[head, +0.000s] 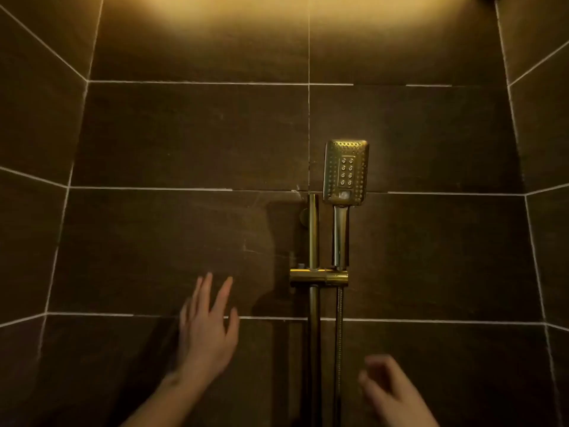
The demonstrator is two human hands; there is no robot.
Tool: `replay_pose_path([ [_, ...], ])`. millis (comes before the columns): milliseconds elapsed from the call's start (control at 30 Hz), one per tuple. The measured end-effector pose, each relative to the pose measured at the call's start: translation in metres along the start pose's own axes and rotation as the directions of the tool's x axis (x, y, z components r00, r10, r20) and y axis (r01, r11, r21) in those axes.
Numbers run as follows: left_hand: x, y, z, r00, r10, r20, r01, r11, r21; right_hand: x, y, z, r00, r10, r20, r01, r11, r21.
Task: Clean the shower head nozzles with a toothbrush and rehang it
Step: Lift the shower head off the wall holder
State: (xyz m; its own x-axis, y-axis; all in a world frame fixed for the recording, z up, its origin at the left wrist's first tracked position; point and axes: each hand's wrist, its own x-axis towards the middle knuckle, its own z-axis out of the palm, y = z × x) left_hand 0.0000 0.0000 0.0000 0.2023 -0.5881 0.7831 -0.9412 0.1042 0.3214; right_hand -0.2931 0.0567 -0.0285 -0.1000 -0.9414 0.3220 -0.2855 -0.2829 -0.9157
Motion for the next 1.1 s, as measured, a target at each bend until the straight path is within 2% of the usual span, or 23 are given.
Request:
replay_pose_path([
  [33, 0.012, 0.002, 0.006, 0.998, 0.054, -0.041, -0.053, 0.999, 0.009, 0.006, -0.01, -0.001, 0.998, -0.066, 0.002, 0.066, 0.998, -0.006],
  [133, 0.05, 0.012, 0.019, 0.992, 0.092, -0.091, -0.093, 0.996, 0.002, 0.034, -0.052, -0.004, 0.973, -0.228, -0.036, 0.226, 0.973, -0.053],
  [200, 0.067, 0.013, 0.038, 0.995, 0.061, -0.082, -0.061, 0.998, 0.005, 0.055, -0.075, -0.002, 0.949, -0.301, -0.097, 0.296, 0.953, -0.069],
  [267, 0.076, 0.011, 0.063, 0.996, -0.061, -0.069, 0.059, 0.998, -0.02, 0.076, -0.086, 0.001, 0.942, -0.304, -0.141, 0.297, 0.953, -0.069],
  [367, 0.082, 0.011, 0.094, 0.983, -0.114, -0.146, 0.115, 0.993, 0.005, 0.096, -0.096, 0.004, 0.921, -0.344, -0.181, 0.318, 0.935, -0.158],
  [467, 0.086, 0.007, 0.111, 0.959, -0.099, -0.267, 0.106, 0.994, 0.014, 0.111, -0.103, 0.0, 0.916, -0.367, -0.16, 0.341, 0.925, -0.168],
  [567, 0.09, -0.001, 0.118, 0.954, -0.086, -0.286, 0.095, 0.995, 0.018, 0.115, -0.105, -0.003, 0.935, -0.346, -0.074, 0.336, 0.934, -0.122],
  [667, 0.092, -0.001, 0.125, 0.933, -0.079, -0.35, 0.08, 0.997, -0.012, 0.118, -0.093, -0.004, 0.912, -0.407, -0.053, 0.398, 0.908, -0.136],
  [1100, 0.095, 0.001, 0.127, 0.921, -0.062, -0.385, 0.064, 0.998, -0.009, 0.136, -0.07, 0.023, 0.862, -0.431, -0.268, 0.477, 0.868, 0.139],
])
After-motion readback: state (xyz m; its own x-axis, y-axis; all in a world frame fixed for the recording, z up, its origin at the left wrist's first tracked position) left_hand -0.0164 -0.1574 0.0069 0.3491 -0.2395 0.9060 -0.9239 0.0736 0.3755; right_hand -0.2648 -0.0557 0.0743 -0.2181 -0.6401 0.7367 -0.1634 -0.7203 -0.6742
